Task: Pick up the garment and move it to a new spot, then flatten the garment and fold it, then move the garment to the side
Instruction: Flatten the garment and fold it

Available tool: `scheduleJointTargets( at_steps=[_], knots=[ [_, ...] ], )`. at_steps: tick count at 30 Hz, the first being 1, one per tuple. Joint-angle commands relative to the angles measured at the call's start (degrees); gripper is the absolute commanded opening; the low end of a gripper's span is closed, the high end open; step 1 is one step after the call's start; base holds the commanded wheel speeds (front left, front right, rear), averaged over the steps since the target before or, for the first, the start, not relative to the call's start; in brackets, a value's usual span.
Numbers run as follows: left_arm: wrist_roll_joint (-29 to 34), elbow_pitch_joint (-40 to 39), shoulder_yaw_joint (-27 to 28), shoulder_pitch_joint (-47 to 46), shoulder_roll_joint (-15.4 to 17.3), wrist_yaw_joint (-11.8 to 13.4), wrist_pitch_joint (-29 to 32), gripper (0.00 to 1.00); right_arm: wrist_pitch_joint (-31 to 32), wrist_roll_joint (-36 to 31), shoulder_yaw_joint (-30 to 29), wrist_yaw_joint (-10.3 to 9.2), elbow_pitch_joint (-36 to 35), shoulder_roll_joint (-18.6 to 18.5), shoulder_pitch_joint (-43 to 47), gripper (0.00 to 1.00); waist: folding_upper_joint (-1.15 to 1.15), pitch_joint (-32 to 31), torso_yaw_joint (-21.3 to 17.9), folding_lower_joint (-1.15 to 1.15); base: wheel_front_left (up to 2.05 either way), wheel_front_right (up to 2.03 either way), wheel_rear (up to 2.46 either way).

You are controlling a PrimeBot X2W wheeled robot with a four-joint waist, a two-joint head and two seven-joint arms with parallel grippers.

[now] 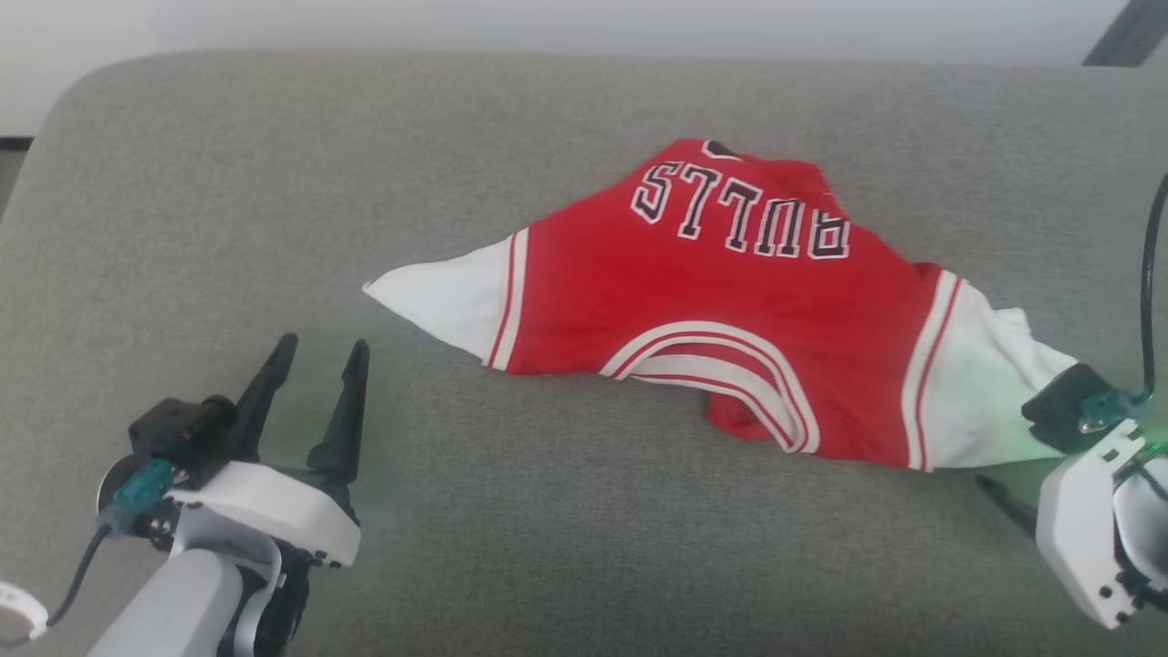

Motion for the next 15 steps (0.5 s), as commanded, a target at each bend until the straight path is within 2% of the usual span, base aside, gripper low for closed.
scheduleJointTargets(
  at_steps=[1,10,11,12,13,14,15],
  knots=[
    [1.5,-0.6,1.6,1.2,-0.7,-0.7,-0.3,1.0,-0.4,0.1,0.6,-0.01,0.4,-0.9,-1.1,1.0,0.0,0.9,1.1,0.0,0.0,0.0,0.0],
    [7.3,-1.2,10.1,3.8,-5.3,-5.8,-0.3,1.0,-2.6,1.5,6.7,-0.01,6.7,-2.4,-5.5,1.0,0.0,3.2,2.9,0.0,0.0,0.0,0.0],
    [8.1,-0.8,10.1,3.4,-5.1,-6.4,-0.3,1.0,-2.9,1.5,7.3,-0.01,7.5,-2.3,-5.8,0.59,0.0,3.3,2.9,0.0,0.0,0.0,0.0],
    [8.7,-0.5,10.2,2.8,-4.8,-7.0,-0.3,1.0,-3.3,1.7,7.8,-0.02,8.2,-2.1,-6.1,0.36,0.0,3.4,2.8,0.0,0.0,0.0,0.0],
    [9.2,-0.2,10.2,2.1,-4.6,-7.6,-0.3,1.0,-3.6,1.6,8.2,-0.06,8.8,-2.0,-6.5,0.2,0.0,3.5,2.6,0.0,0.0,0.0,0.0],
    [9.5,0.0,10.2,1.5,-4.3,-8.2,-0.3,1.0,-4.1,1.5,8.3,-0.07,9.4,-1.9,-7.0,0.0,0.0,3.5,2.4,0.0,0.0,0.0,0.0],
    [9.8,0.3,10.0,0.8,-3.8,-8.8,-0.3,1.0,-4.6,1.8,8.3,-0.07,10.1,-1.5,-7.3,0.0,0.0,3.6,2.1,0.0,0.0,0.0,0.0]
  ],
)
